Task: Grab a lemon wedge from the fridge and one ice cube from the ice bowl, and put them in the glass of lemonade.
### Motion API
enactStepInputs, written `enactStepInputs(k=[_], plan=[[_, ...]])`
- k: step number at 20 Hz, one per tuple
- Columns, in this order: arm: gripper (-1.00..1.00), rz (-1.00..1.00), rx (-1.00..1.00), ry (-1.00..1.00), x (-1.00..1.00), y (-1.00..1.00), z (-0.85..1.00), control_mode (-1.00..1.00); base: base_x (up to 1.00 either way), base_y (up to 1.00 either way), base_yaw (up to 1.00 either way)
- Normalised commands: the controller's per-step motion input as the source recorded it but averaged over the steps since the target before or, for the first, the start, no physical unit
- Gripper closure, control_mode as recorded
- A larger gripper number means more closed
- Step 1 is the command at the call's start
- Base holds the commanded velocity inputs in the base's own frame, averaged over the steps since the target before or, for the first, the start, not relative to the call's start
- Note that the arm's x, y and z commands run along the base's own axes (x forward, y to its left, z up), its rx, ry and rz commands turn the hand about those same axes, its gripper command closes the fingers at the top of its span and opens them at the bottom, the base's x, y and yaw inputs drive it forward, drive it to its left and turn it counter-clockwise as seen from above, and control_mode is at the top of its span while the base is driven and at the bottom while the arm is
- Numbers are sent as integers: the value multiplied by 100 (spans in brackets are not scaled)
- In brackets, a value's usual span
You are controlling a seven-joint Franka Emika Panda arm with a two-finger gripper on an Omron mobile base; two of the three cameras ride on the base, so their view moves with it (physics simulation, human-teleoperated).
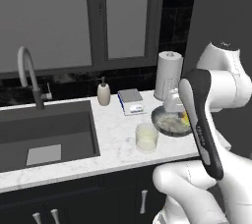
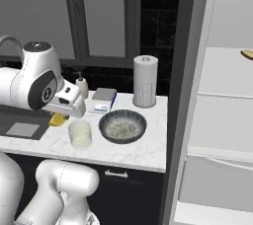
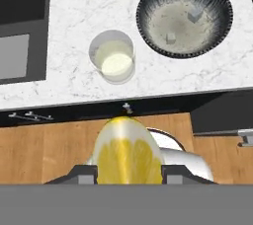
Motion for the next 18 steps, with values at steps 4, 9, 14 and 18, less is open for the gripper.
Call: enactStepInputs(k=[4, 9, 14, 18], plan=[[100, -9, 0, 19, 81, 68, -93, -100, 0, 0, 0], [100, -5, 0, 9, 85, 25, -75, -100, 0, 0, 0], [100, -1, -7, 7, 100, 0, -10, -100, 0, 0, 0], [100, 0, -1, 3, 88, 0, -34, -100, 0, 0, 0]])
